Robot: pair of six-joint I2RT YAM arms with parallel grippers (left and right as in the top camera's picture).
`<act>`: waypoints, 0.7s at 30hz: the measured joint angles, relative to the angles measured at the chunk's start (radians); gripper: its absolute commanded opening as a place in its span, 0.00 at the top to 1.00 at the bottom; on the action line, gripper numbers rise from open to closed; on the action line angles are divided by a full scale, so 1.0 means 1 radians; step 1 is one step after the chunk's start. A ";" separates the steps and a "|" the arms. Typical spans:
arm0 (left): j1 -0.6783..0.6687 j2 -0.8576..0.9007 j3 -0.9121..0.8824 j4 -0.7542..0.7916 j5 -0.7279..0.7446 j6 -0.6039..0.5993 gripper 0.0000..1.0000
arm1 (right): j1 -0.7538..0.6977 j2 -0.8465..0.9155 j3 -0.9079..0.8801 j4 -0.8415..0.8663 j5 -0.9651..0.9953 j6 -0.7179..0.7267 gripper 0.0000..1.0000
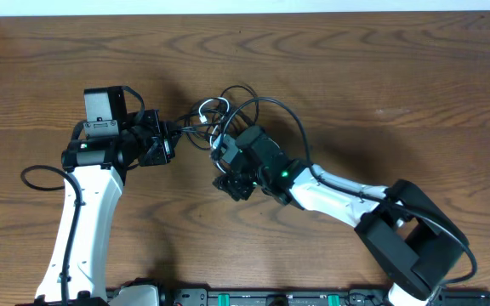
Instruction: Untangle cables
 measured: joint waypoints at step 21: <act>0.000 0.000 0.000 0.000 0.001 -0.004 0.92 | 0.045 0.072 0.007 -0.016 0.131 0.190 0.89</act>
